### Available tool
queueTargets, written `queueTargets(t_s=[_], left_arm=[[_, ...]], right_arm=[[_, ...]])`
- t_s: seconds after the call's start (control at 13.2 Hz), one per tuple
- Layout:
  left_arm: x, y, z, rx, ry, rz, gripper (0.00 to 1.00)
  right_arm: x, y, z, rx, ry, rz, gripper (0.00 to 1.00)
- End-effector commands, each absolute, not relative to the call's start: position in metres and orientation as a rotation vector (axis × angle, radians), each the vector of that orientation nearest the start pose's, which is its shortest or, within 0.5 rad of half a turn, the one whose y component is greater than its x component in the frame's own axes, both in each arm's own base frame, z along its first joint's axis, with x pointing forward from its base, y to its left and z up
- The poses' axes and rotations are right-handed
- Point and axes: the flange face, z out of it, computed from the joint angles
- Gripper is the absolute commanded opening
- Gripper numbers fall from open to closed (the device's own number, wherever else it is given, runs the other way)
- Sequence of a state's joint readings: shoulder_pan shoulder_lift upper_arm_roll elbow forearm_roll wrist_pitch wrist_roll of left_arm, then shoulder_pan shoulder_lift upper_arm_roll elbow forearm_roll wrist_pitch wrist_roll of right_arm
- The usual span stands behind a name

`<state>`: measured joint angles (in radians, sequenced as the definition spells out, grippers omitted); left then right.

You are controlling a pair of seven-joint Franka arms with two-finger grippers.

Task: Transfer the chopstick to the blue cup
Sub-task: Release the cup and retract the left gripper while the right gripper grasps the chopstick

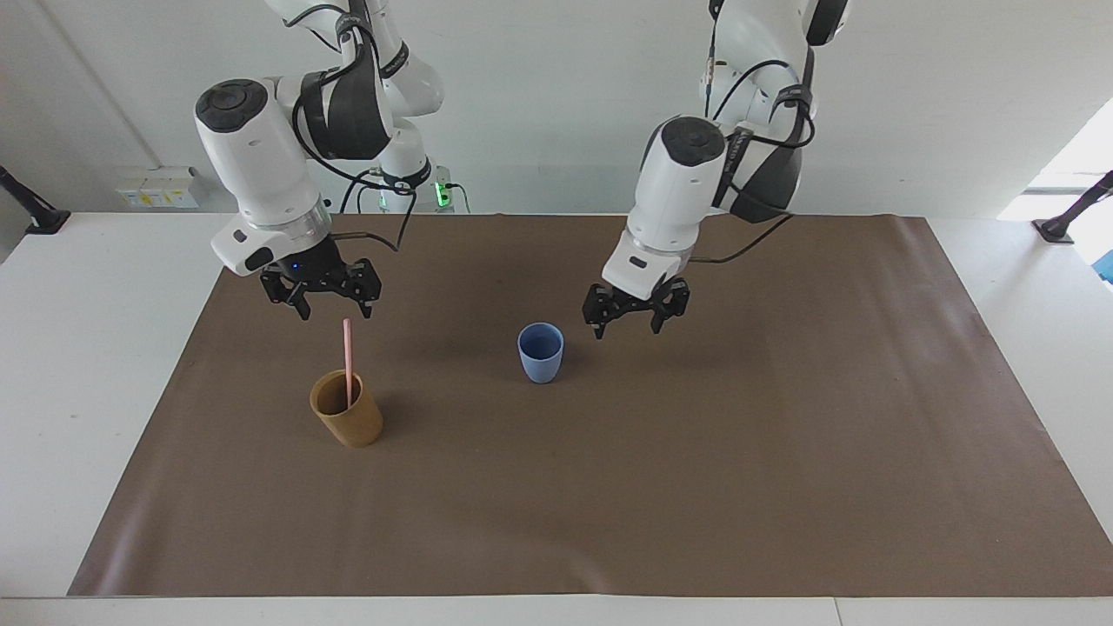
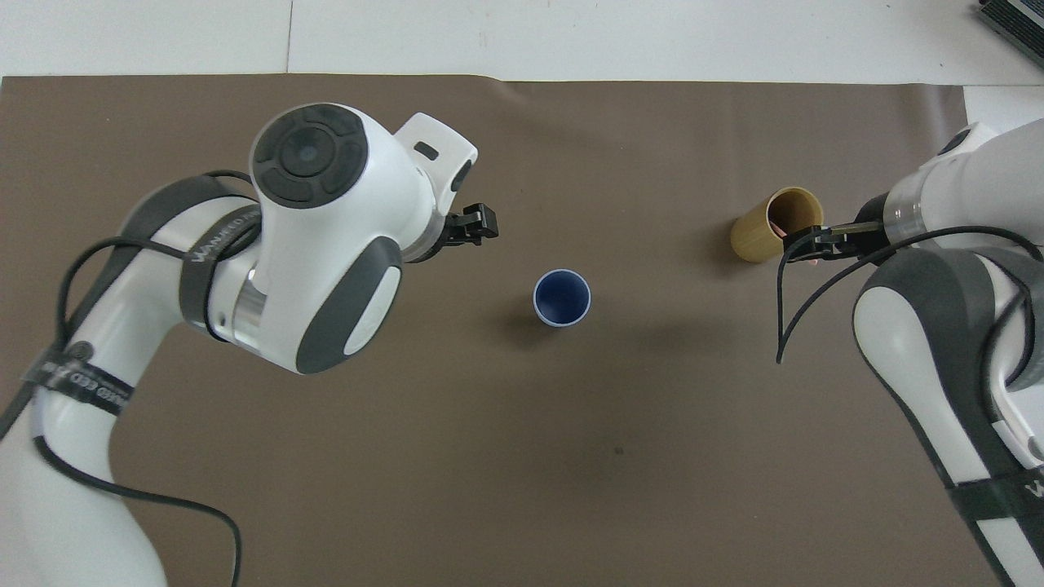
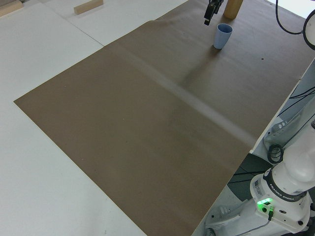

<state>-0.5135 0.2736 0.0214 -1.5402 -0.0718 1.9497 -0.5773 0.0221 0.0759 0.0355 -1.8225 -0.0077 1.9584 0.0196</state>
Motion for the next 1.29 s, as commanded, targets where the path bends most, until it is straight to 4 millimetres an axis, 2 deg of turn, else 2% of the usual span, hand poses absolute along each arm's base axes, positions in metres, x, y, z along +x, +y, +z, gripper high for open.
queueTargets(t_s=[0.0, 0.08, 0.15, 0.23, 0.3, 0.53, 0.68, 0.91, 1.14, 1.21], left_arm=[[0.577, -0.250, 0.536, -3.230, -0.073, -0.114, 1.00], [0.580, -0.220, 0.540, -3.219, -0.058, -0.084, 1.00], [0.585, -0.195, 0.542, -3.214, -0.023, -0.068, 1.00], [0.586, -0.177, 0.546, -3.211, 0.020, -0.061, 1.00], [0.586, -0.156, 0.546, -3.205, 0.050, -0.037, 1.00], [0.579, -0.093, 0.548, -3.200, 0.136, -0.020, 1.00], [0.577, -0.056, 0.555, -3.198, 0.150, -0.004, 1.00], [0.568, -0.017, 0.577, -3.196, 0.192, -0.007, 1.00], [0.561, -0.008, 0.613, -3.196, 0.173, -0.027, 1.00], [0.559, -0.007, 0.624, -3.195, 0.169, -0.022, 1.00]], right_arm=[[0.578, 0.029, 0.486, -3.158, -0.177, -0.131, 0.64], [0.578, 0.029, 0.486, -3.162, -0.187, -0.127, 0.54], [0.576, 0.029, 0.484, -3.162, -0.192, -0.122, 0.49], [0.574, 0.030, 0.483, -3.162, -0.195, -0.114, 0.48], [0.572, 0.030, 0.477, -3.167, -0.205, -0.100, 0.41], [0.574, 0.036, 0.481, -3.181, -0.251, -0.130, 0.14], [0.576, 0.037, 0.489, -3.182, -0.244, -0.157, 0.00], [0.582, 0.038, 0.512, -3.176, -0.225, -0.211, 0.00], [0.577, 0.031, 0.551, -3.177, -0.204, -0.167, 0.00], [0.574, 0.025, 0.573, -3.172, -0.181, -0.156, 0.00]])
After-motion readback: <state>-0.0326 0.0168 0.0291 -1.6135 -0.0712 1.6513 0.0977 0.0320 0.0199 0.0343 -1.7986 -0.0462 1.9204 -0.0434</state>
